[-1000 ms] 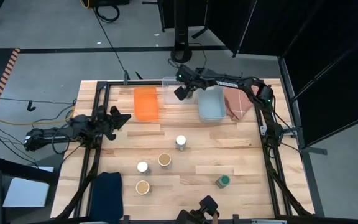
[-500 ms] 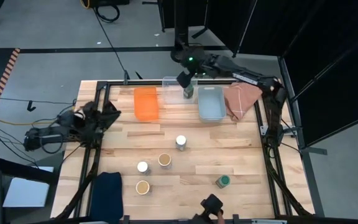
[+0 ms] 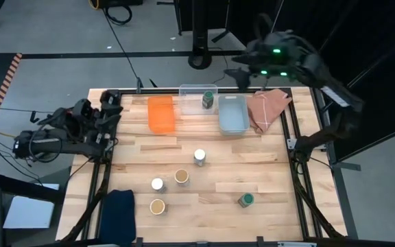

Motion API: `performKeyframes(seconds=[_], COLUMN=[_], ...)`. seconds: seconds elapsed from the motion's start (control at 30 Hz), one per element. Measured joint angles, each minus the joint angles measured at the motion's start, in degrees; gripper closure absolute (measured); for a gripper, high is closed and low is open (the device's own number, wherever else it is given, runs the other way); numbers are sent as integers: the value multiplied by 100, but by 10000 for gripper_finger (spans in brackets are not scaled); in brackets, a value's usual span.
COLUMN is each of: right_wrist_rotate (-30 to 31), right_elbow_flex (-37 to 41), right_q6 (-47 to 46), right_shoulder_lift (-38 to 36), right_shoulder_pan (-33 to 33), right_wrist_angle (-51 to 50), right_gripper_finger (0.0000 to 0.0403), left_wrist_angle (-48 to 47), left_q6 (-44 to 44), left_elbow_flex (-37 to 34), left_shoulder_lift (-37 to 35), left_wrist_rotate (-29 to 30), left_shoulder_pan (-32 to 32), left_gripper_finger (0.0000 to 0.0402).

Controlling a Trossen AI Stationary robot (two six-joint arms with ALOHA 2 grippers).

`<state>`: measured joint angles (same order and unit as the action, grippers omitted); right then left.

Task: Sort spices by type
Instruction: Put the top gold seasoning bottle into the orange bin

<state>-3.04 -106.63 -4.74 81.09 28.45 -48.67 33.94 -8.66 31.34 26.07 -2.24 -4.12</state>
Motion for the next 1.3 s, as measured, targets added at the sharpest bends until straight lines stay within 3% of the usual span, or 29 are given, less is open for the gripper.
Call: performKeyframes(seconds=[0.1, 0.23, 0.3, 0.47, 0.63, 0.77, 0.9, 1.0, 1.13, 1.3], right_wrist_rotate=[-4, -7, -22, -322, -322, -318, -318, -311, -311, -303], right_elbow_flex=[0, 0, 0, 0, 2, 2, 2, 3, 7, 7], right_q6=[-111, -172, -291, -797, -1066, -1074, -1074, -1112, -1182, -1181], right_shoulder_lift=[-432, -905, -1100, -1445, -1583, -1607, -1588, -1583, -1599, -1619], right_shoulder_pan=[-123, -395, -582, -1064, -1480, -1689, -1836, -1952, -2106, -2289], right_wrist_angle=[-241, -615, -809, -1149, -1499, -1775, -2032, -2336, -2872, -3336], right_gripper_finger=[93, 97, 98, 95, 94, 96, 94, 93, 92, 93], left_wrist_angle=[272, 231, -588, -3715, -4853, -5181, -5537, -6222, -7154, -7263], left_q6=[461, 381, 357, 645, 1130, 1359, 1434, 1255, 922, 485], left_elbow_flex=[484, 1064, 1410, 2439, 3127, 3402, 3588, 3670, 3693, 3695], left_shoulder_lift=[549, 1102, 1292, 2032, 2800, 3130, 3244, 3247, 3288, 3702], left_wrist_rotate=[130, 418, 415, 385, 102, 34, 684, 733, 732, 874], left_shoulder_pan=[0, -2, 0, 81, 162, 104, 71, 118, 541, 1330], left_gripper_finger=[264, 264, 264, 264, 254, 228, 192, 174, 168, 171])
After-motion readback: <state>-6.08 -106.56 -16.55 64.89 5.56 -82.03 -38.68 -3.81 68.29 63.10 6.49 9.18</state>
